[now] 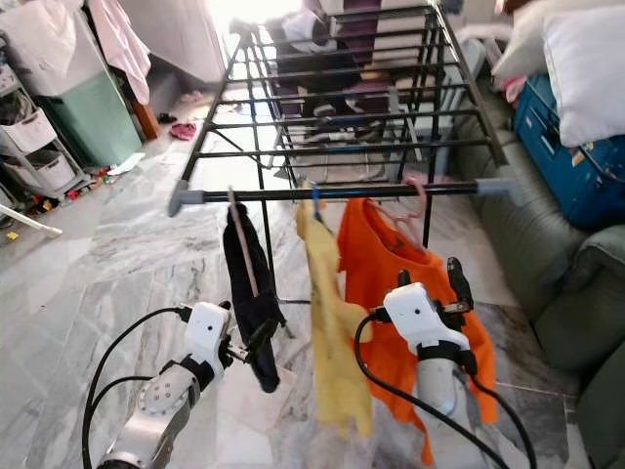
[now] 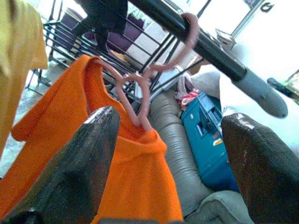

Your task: Hang hanger

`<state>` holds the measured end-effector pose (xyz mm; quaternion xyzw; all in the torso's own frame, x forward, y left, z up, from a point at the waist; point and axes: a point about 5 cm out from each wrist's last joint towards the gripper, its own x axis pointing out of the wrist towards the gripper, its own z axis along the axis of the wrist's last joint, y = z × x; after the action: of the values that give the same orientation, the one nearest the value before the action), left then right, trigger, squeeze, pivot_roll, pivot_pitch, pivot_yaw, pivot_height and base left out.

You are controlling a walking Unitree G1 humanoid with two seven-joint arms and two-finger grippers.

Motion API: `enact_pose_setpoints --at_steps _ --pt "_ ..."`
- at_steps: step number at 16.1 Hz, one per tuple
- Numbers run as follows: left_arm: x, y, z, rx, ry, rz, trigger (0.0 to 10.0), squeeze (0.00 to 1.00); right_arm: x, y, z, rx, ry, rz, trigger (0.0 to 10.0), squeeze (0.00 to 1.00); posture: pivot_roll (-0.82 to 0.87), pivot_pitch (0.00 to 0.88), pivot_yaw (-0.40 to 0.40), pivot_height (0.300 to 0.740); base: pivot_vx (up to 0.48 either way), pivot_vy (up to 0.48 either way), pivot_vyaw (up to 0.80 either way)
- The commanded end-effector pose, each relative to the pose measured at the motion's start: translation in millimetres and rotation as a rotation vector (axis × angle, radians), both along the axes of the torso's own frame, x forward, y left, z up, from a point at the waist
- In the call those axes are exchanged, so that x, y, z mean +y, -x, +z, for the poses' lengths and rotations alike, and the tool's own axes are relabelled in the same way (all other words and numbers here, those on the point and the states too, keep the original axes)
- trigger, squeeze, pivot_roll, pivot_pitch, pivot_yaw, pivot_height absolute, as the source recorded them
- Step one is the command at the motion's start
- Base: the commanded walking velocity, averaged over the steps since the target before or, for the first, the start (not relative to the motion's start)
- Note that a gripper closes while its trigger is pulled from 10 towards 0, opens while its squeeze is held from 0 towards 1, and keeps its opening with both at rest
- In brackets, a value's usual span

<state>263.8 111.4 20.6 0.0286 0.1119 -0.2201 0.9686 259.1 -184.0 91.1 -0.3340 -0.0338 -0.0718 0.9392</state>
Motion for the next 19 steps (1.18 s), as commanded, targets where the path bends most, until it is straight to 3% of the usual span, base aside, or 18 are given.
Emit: enact_pose_setpoints --at_steps 1,6,14,19 --pt "7.7 -0.9 1.0 0.004 -0.011 0.02 10.0 0.0 7.9 -2.3 0.0 0.001 -0.023 0.028 10.0 0.0 -0.2 0.0 0.124 0.74 0.0 0.48 0.0" --pt "7.4 1.0 4.2 0.001 -0.016 0.019 10.0 0.0 9.5 -3.5 -1.8 0.007 -0.01 0.034 10.0 0.0 -0.19 0.0 0.125 0.74 0.0 0.48 0.0" --pt "8.5 2.3 2.3 0.012 -0.03 0.069 10.0 0.0 10.6 -7.3 -3.9 0.016 -0.008 0.052 10.0 0.0 -0.17 0.0 0.096 0.74 0.0 0.0 0.0" --pt "12.3 5.1 -3.1 0.026 -0.032 0.098 10.0 0.0 16.0 -12.0 -6.4 0.037 -0.018 0.089 10.0 0.0 -0.15 0.0 0.067 0.74 -0.273 0.0 0.0"
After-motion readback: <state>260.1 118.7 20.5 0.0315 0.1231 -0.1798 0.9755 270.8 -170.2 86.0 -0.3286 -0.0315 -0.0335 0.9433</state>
